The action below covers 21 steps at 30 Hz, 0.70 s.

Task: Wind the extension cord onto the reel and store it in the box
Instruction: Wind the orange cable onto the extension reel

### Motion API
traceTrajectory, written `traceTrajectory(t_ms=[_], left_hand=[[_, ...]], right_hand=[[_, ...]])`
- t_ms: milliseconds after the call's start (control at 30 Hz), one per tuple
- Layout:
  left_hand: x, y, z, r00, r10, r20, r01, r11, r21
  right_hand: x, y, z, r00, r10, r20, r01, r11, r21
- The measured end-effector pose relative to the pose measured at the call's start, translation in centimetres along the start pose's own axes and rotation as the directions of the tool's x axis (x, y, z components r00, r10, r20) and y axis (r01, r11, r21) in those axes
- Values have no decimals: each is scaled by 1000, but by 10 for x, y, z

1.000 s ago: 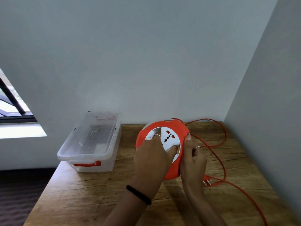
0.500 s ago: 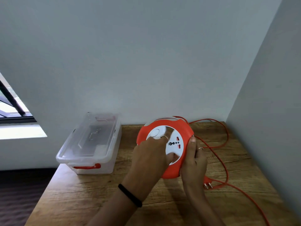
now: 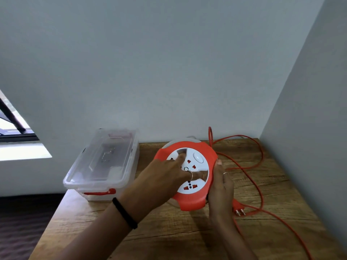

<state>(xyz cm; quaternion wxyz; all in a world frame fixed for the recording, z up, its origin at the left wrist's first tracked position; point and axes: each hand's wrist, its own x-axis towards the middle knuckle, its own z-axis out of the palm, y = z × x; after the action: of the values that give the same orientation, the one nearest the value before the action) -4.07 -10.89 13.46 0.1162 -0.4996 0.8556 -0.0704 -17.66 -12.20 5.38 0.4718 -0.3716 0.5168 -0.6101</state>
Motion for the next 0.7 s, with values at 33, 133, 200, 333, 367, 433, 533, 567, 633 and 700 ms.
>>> traceTrajectory(t_ms=[33,133,200,333,367,433,533,567,633,700], left_hand=[[-1,-1,1,1000,-3,-11,3,1000,-24],[-6,-6,5,999,-29,-44,22,986,-166],[-10,-10,7,987,-103,-124,60,949,-310],[-13,-4,8,913,-303,-273,175,896,-409],[-13,1,8,903,-323,-285,186,889,-417],[-9,12,10,897,-335,-289,192,883,-428],[-6,27,9,892,-360,-274,227,880,-418],[-5,32,9,888,-380,-259,246,868,-432],[-3,37,8,878,-417,-234,268,835,-481],[-1,36,11,871,-444,-211,265,785,-559]], right_hand=[[1,-1,0,1000,-14,-2,14,1000,-21],[3,-6,-3,999,-50,-5,49,996,-75],[4,-7,-5,998,-58,-16,56,995,-82],[5,-9,-7,996,-73,-43,70,995,-71],[6,-9,-7,996,-73,-43,70,995,-68],[7,-8,-8,996,-77,-44,73,995,-73],[7,-7,-7,995,-88,-38,84,992,-98],[7,-7,-7,995,-91,-38,86,991,-105],[7,-6,-8,994,-97,-49,91,989,-114],[7,-7,-8,993,-105,-59,97,987,-125]])
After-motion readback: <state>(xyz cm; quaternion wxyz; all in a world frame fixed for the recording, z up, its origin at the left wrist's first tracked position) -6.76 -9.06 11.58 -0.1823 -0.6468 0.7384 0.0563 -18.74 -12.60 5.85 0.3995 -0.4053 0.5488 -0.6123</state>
